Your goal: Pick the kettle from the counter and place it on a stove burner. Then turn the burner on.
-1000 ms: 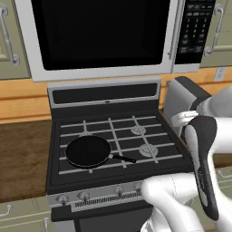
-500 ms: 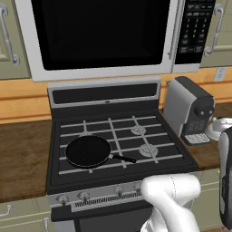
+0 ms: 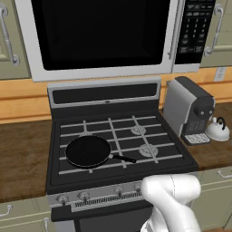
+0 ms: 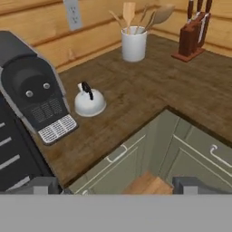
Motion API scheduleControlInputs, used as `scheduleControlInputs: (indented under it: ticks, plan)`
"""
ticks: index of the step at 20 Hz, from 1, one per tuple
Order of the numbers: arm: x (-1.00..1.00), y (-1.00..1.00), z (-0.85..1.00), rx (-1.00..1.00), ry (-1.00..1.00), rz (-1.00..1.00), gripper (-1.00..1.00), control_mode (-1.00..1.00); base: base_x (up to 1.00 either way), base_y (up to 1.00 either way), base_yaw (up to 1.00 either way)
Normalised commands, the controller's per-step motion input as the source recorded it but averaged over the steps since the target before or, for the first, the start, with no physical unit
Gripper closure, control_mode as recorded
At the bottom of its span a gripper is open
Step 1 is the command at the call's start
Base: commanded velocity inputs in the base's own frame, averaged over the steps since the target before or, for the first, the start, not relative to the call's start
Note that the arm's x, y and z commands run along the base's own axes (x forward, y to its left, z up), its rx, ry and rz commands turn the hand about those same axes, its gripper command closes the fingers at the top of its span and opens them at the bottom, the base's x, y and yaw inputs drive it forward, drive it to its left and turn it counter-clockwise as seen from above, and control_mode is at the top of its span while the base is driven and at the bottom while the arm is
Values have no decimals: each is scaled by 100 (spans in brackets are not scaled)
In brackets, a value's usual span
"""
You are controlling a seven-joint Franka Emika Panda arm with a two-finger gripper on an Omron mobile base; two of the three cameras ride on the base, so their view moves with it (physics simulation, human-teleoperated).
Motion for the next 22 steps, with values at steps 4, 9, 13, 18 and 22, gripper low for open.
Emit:
scheduleControlInputs:
  ticks: [4,9,13,18,22]
  plan:
    - [0,-100,0,19,0,-8,-100,-100,0,0,0]
    - [24,-100,0,23,0,14,-100,-100,0,0,0]
    - [33,-100,-3,16,0,31,-100,-100,0,0,0]
    - [89,-63,-43,2,9,35,-100,-100,0,0,0]
    - [100,-2,-87,0,17,27,-100,-100,0,0,0]
